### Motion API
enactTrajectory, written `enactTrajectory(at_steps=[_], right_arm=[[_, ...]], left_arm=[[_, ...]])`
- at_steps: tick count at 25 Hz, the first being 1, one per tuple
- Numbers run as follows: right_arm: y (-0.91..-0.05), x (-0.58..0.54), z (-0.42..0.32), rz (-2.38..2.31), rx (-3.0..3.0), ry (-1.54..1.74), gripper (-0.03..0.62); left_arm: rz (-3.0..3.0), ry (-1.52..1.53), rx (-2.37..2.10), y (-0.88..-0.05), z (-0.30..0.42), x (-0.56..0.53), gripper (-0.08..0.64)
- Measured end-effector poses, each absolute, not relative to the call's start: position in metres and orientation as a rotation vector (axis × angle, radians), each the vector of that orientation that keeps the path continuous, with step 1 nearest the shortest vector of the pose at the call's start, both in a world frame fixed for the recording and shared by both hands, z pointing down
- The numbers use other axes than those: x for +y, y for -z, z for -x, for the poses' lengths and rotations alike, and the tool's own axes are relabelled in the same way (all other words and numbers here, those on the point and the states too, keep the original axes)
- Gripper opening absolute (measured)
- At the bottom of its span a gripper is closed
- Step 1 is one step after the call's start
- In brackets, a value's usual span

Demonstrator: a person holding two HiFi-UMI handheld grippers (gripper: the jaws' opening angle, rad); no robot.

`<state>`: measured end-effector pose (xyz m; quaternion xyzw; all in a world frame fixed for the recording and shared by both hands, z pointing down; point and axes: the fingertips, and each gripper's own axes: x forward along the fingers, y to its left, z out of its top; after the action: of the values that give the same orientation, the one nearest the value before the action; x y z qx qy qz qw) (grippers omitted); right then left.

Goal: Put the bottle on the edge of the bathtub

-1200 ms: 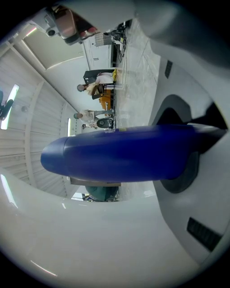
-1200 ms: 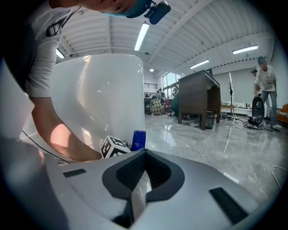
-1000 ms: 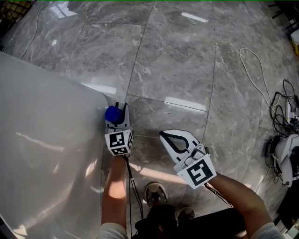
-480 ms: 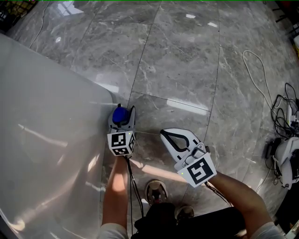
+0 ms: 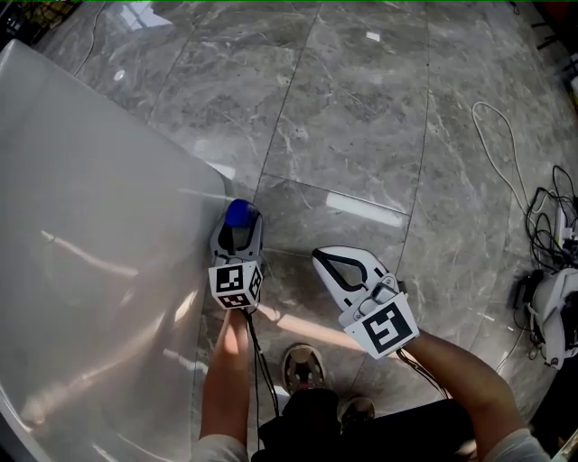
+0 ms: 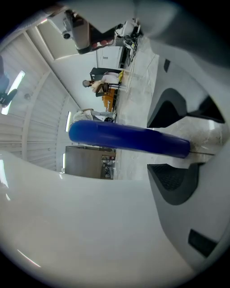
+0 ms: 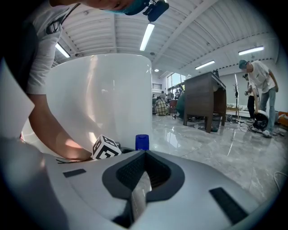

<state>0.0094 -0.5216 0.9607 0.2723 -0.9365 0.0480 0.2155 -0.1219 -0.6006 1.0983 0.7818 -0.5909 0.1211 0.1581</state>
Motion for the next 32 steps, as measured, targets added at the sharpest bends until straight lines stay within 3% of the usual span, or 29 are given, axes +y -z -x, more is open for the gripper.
enactTrajectory(at_steps=[17, 19, 21, 22, 32], right_arm=[[-0.932, -0.511, -0.004, -0.822, -2.613, -0.137, 0.003], [-0.916, -0.512, -0.005, -0.817, -2.602, -0.127, 0.003], [-0.895, -0.509, -0.004, -0.814, -2.595, -0.141, 0.004], [-0.883, -0.508, -0.002, -0.815, -2.592, -0.149, 0.004], [-0.735, -0.501, 0.022, -0.847, -2.560, -0.200, 0.003]], left_arm=[[-2.294, -0.342, -1.704, -1.000, 0.114, -0.531, 0.235], [-2.300, -0.371, -1.711, -0.976, 0.109, -0.524, 0.176], [-2.300, -0.403, -1.729, -0.944, 0.106, -0.515, 0.026], [-2.293, -0.406, -1.735, -0.926, 0.105, -0.511, 0.009], [-2.270, -0.355, -1.721, -0.740, 0.098, -0.496, 0.009]])
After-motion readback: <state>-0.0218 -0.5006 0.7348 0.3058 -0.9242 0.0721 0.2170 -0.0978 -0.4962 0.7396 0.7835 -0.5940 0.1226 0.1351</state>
